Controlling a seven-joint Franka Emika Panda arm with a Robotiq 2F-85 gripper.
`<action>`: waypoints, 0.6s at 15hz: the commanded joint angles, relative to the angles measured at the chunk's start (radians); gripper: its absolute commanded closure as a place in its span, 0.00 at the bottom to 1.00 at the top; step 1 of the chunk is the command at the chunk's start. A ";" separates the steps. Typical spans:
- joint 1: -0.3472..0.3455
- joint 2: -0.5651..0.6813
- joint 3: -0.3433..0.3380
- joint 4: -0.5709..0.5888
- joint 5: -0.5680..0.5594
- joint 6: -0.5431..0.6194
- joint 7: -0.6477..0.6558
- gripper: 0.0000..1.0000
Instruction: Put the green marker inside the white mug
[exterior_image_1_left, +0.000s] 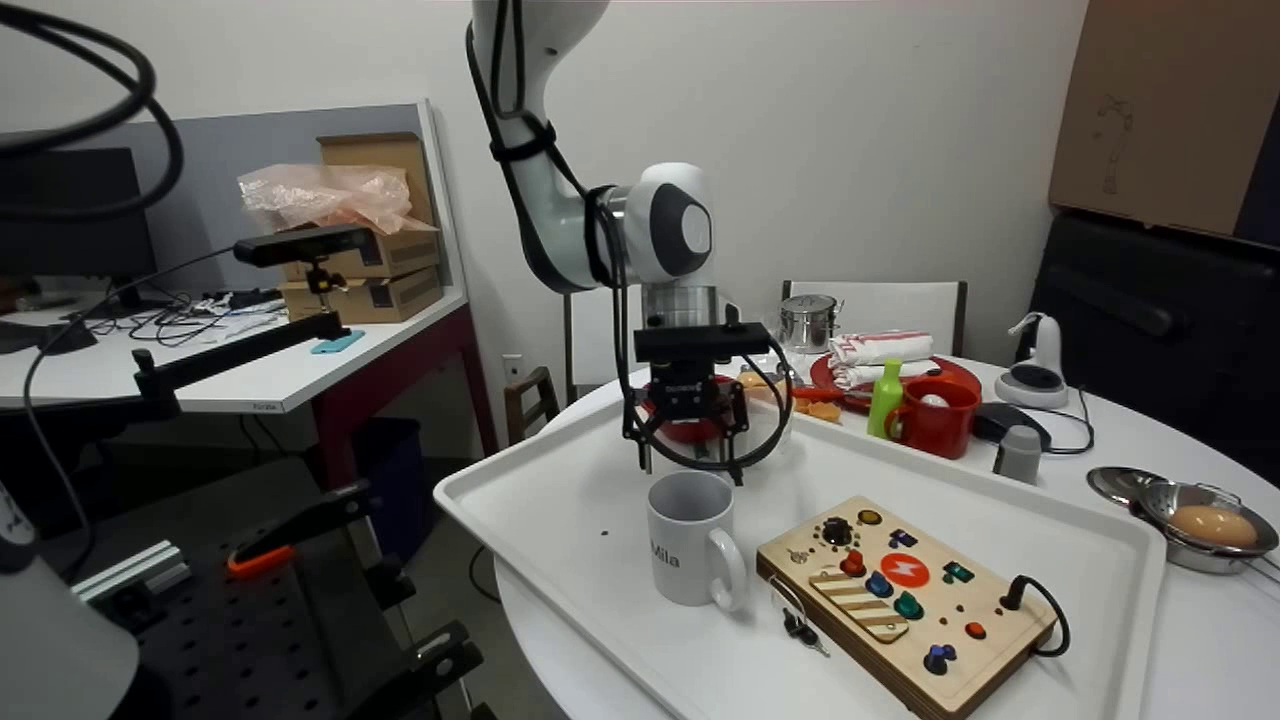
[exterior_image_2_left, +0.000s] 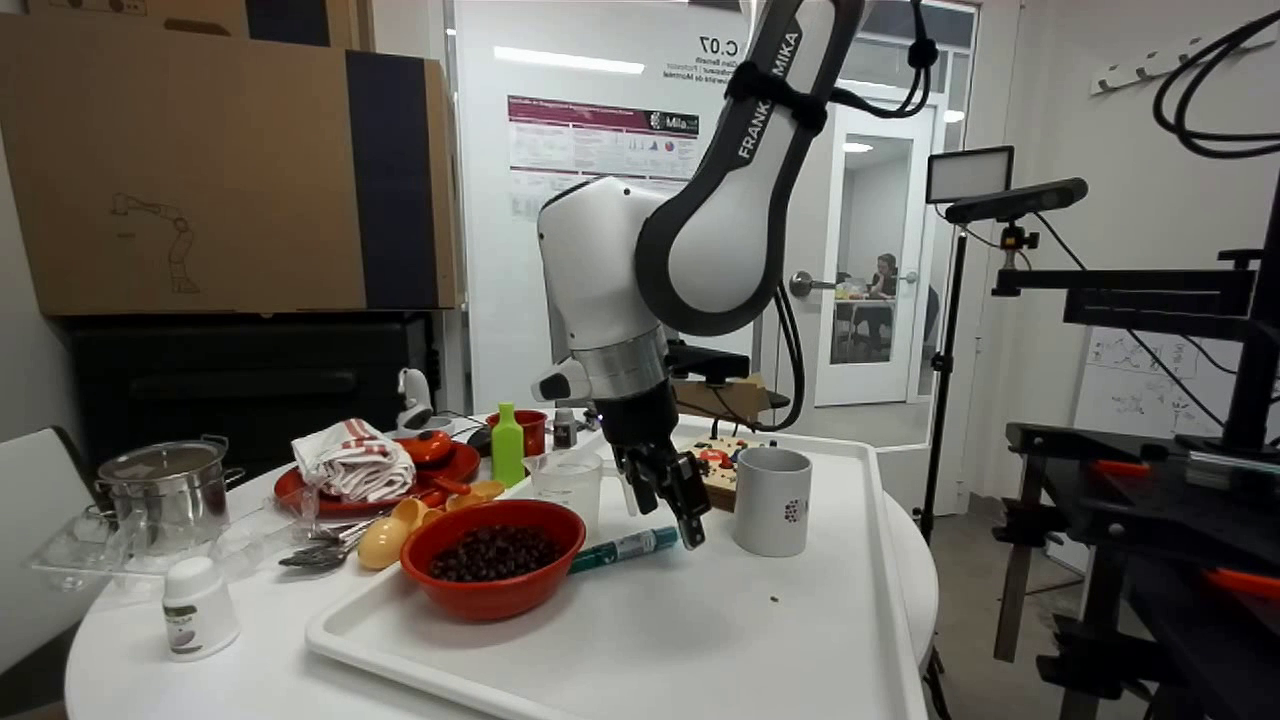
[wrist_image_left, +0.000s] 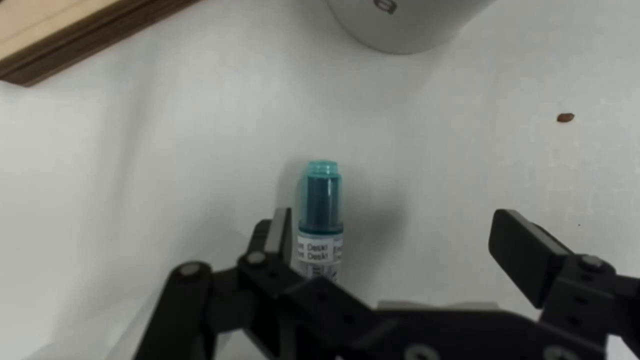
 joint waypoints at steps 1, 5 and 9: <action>0.044 0.038 -0.037 0.059 -0.048 -0.034 0.055 0.00; 0.064 0.058 -0.065 0.099 -0.083 -0.059 0.081 0.00; 0.065 0.084 -0.067 0.135 -0.093 -0.094 0.078 0.00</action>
